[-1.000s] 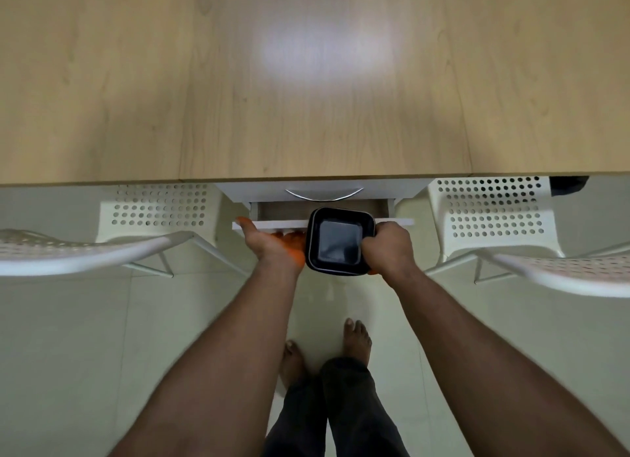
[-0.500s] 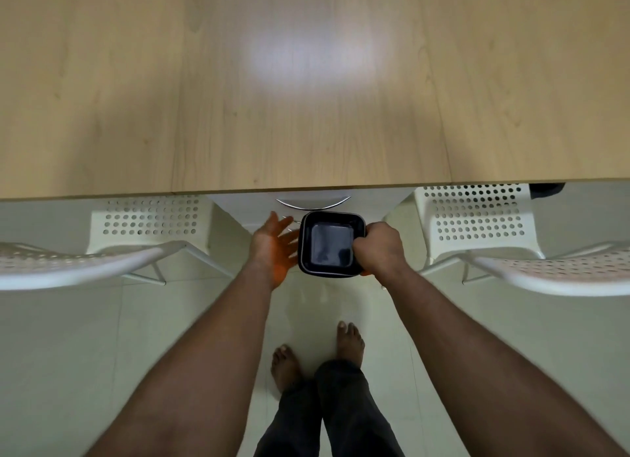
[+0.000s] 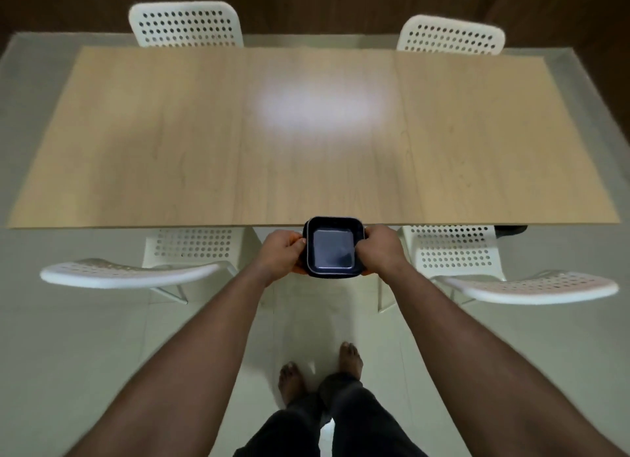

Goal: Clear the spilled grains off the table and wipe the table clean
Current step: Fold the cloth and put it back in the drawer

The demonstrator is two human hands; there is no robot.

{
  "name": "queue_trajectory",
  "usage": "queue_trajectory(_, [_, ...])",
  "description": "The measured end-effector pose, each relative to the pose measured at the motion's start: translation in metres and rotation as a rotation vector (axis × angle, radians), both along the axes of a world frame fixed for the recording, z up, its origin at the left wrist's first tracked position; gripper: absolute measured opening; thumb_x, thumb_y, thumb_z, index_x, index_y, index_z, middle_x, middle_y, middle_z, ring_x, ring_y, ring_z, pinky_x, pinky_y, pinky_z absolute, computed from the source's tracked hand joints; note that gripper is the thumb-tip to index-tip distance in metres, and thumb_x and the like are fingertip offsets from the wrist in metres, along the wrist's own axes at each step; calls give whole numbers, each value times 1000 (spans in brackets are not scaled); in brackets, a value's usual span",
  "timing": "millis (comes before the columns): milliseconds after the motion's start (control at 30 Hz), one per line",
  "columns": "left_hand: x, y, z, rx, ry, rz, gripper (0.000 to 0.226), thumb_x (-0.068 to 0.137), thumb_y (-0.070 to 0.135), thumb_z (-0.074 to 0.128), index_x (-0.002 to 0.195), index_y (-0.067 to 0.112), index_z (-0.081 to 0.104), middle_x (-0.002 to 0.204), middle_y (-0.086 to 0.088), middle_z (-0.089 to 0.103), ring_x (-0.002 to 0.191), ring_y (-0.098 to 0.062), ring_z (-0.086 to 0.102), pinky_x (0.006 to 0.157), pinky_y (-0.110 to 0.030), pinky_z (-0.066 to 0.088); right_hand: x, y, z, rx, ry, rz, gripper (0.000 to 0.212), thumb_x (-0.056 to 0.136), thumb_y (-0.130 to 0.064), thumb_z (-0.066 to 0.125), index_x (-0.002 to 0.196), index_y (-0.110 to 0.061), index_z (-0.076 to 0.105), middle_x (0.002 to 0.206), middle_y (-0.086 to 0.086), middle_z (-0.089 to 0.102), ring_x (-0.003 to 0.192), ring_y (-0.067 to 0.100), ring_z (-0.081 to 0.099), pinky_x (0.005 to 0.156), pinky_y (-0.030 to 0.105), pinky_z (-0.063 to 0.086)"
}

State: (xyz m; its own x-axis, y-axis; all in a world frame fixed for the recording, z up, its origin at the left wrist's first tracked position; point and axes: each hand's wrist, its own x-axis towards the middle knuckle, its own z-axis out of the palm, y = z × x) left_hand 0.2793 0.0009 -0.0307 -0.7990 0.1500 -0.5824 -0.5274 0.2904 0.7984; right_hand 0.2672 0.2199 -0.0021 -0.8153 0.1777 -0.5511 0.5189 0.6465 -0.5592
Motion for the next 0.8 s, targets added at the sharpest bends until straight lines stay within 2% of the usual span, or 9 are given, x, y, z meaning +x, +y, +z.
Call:
queue_trajectory(133, [-26, -3, 31, -117, 85, -56, 32, 111, 13, 46, 100, -5, 70, 85, -23, 76, 73, -32, 79, 71, -47, 67, -20, -4, 32, 14, 63, 11, 21, 73, 6, 52, 85, 6, 70, 81, 22, 71, 64, 41, 73, 54, 53, 63])
queue_trajectory(267, [-63, 1, 52, -189, 142, -56, 33, 110, 10, 43, 98, -8, 68, 82, -23, 75, 67, -28, 78, 64, -39, 66, -57, -2, 48, 42, 130, 29, 13, 73, 4, 57, 78, 7, 68, 76, 24, 70, 59, 39, 71, 51, 50, 63])
queue_trajectory(400, [-115, 8, 48, -288, 177, -60, 32, 105, 13, 45, 89, -2, 68, 82, -20, 75, 72, -32, 77, 69, -52, 66, -110, 6, 46, 92, 160, 66, 4, 70, -4, 65, 70, -1, 67, 66, 16, 68, 58, 33, 71, 55, 45, 63])
queue_trajectory(433, [-123, 7, 43, -310, 181, -60, 32, 104, 13, 46, 87, -1, 68, 82, -20, 74, 73, -33, 77, 69, -54, 65, -117, 6, 46, 109, 169, 86, 3, 71, -6, 67, 70, -4, 66, 63, 12, 67, 58, 31, 69, 53, 40, 61])
queue_trajectory(500, [-150, 9, 35, -335, 172, -43, 31, 102, 15, 46, 84, 1, 67, 83, -19, 74, 75, -34, 76, 70, -54, 65, -143, 10, 47, 127, 181, 99, 7, 74, -10, 70, 69, -8, 65, 62, 6, 64, 59, 27, 66, 47, 27, 48])
queue_trajectory(600, [-189, 16, 34, -395, 172, -41, 31, 99, 20, 44, 82, 4, 66, 82, -17, 73, 75, -35, 75, 71, -54, 65, -184, 18, 45, 151, 196, 114, 9, 79, -15, 73, 75, -9, 67, 67, 1, 61, 60, 20, 60, 45, 22, 35])
queue_trajectory(700, [-226, 27, 49, -454, 180, -25, 31, 102, 12, 44, 78, 5, 62, 79, -13, 70, 70, -28, 71, 63, -41, 63, -228, 21, 41, 150, 187, 128, 12, 83, -16, 74, 76, -10, 67, 68, 0, 61, 59, 14, 57, 44, 22, 34])
queue_trajectory(800, [-254, 31, 52, -520, 215, -23, 32, 104, 8, 44, 75, 10, 58, 75, -7, 64, 64, -18, 63, 49, -22, 48, -261, 18, 39, 156, 196, 149, 12, 83, -14, 73, 75, -11, 65, 68, 0, 61, 59, 14, 57, 45, 23, 36])
